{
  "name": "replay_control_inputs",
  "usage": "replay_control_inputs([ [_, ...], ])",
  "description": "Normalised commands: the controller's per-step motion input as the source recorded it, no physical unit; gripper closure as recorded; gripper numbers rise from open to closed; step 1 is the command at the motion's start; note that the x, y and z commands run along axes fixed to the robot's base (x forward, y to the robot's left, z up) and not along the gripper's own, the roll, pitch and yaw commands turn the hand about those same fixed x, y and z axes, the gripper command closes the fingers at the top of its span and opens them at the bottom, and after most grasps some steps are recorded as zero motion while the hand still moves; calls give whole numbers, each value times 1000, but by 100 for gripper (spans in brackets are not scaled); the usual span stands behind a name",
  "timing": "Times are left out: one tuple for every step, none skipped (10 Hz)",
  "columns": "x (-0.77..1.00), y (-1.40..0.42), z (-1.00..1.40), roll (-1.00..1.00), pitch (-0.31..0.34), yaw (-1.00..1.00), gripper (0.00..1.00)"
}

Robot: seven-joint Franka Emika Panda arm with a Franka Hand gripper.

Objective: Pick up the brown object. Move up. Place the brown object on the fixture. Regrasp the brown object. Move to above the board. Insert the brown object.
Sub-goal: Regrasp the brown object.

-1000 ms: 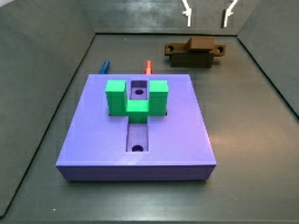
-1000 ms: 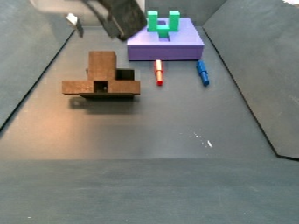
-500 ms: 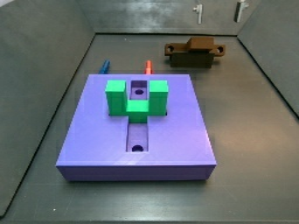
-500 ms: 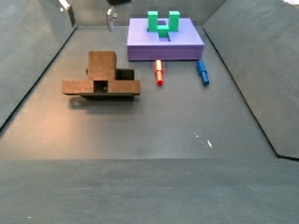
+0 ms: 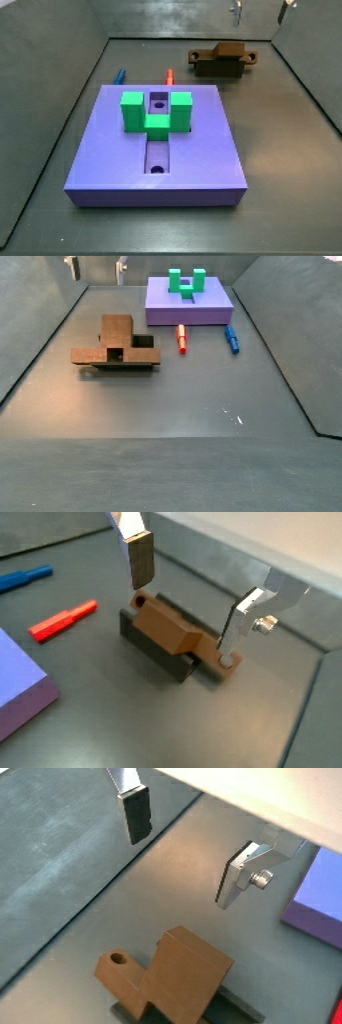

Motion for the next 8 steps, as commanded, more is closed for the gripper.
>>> replay_control_inputs([
  [123,-223,71,1000,189,0,0],
  [94,-203,71,1000,186,37,0],
  [83,-171,69,1000,174,83,0],
  [97,-151,63,1000,151,100,0],
  [129,-100,51,1000,120,140,0],
  [117,0,43,1000,117,251,0],
  [171,0,0,1000,109,291,0],
  [240,111,-51,1000,91,331,0],
])
